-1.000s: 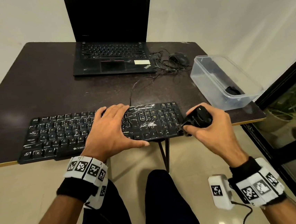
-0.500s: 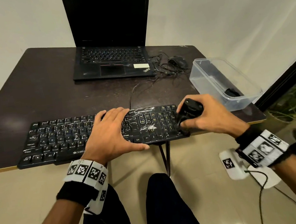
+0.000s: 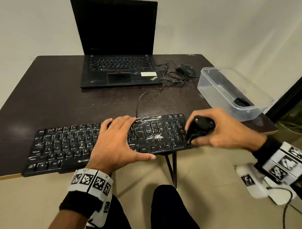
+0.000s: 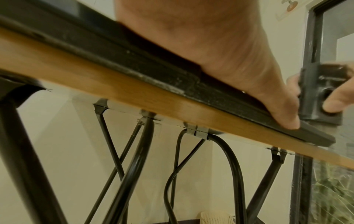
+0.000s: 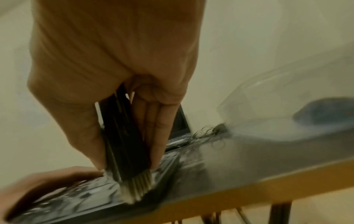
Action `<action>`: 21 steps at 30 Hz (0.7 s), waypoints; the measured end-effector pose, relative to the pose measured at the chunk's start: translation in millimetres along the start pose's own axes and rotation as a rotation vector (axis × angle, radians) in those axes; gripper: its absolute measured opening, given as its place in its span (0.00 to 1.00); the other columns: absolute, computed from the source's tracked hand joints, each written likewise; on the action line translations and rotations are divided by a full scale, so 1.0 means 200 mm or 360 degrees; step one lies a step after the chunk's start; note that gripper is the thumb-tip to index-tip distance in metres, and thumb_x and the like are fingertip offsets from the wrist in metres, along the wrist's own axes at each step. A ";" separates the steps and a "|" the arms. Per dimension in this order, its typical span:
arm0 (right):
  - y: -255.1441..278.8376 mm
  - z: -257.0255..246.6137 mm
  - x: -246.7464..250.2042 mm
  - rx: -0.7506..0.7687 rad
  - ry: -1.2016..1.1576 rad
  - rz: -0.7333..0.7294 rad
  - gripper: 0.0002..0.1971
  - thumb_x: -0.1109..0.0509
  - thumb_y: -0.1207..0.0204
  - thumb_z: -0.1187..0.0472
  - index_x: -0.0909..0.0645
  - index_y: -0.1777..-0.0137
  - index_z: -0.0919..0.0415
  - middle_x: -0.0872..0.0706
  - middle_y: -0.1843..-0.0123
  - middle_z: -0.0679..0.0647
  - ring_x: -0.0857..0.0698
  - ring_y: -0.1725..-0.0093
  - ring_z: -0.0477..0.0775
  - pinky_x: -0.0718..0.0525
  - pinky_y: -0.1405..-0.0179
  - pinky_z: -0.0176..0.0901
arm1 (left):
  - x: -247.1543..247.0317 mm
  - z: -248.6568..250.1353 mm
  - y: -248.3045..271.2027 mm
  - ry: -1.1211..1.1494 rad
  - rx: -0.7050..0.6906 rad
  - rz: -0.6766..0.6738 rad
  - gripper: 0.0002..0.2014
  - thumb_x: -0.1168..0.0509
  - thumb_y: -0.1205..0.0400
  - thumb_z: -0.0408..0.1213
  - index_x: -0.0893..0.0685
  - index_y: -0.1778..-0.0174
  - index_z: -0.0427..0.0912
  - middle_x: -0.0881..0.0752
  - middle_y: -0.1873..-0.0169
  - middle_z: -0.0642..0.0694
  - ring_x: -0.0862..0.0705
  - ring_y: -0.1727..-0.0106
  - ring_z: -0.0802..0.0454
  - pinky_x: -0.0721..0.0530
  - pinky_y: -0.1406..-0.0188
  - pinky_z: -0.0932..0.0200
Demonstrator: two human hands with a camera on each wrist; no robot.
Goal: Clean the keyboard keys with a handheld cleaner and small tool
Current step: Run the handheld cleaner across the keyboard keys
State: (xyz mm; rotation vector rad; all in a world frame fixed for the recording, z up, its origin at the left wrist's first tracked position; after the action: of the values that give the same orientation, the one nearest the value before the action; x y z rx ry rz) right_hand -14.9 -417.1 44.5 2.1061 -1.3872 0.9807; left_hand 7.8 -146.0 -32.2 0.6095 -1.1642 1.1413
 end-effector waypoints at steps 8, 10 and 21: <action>-0.02 -0.10 -0.05 0.0158 0.0155 -0.0194 0.17 0.13 0.33 0.67 0.10 0.49 0.49 0.06 0.54 0.45 0.06 0.53 0.50 0.08 0.50 0.50 | 0.00 0.00 -0.01 0.0016 -0.0004 0.0021 0.69 0.42 0.45 0.92 0.33 0.12 0.51 0.29 0.15 0.54 0.35 0.13 0.56 0.53 0.09 0.49; -0.04 -0.10 -0.04 0.0165 0.0220 -0.0164 0.16 0.13 0.33 0.67 0.11 0.50 0.49 0.06 0.55 0.45 0.06 0.55 0.49 0.08 0.53 0.52 | 0.00 -0.01 -0.01 0.0019 -0.0004 0.0023 0.69 0.42 0.45 0.92 0.33 0.12 0.51 0.29 0.15 0.55 0.35 0.13 0.57 0.53 0.09 0.49; -0.06 -0.12 -0.02 0.0133 0.0291 -0.0190 0.16 0.14 0.34 0.66 0.11 0.51 0.48 0.07 0.56 0.43 0.07 0.57 0.47 0.08 0.55 0.49 | -0.01 -0.01 -0.01 0.0007 -0.0010 0.0023 0.69 0.41 0.45 0.92 0.33 0.12 0.52 0.29 0.16 0.55 0.36 0.14 0.58 0.54 0.09 0.49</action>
State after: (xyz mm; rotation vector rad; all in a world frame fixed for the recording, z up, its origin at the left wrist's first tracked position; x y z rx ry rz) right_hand -12.5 -392.6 56.8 2.0733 -1.1367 1.1672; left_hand 10.8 -144.9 -34.5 0.5940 -1.1699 1.1502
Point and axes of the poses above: each hand's wrist, its own y-axis away from the middle knuckle, its own x-axis out of the back of the hand, z = x × y, the point moved 6 cm from there along -y, towards the middle knuckle
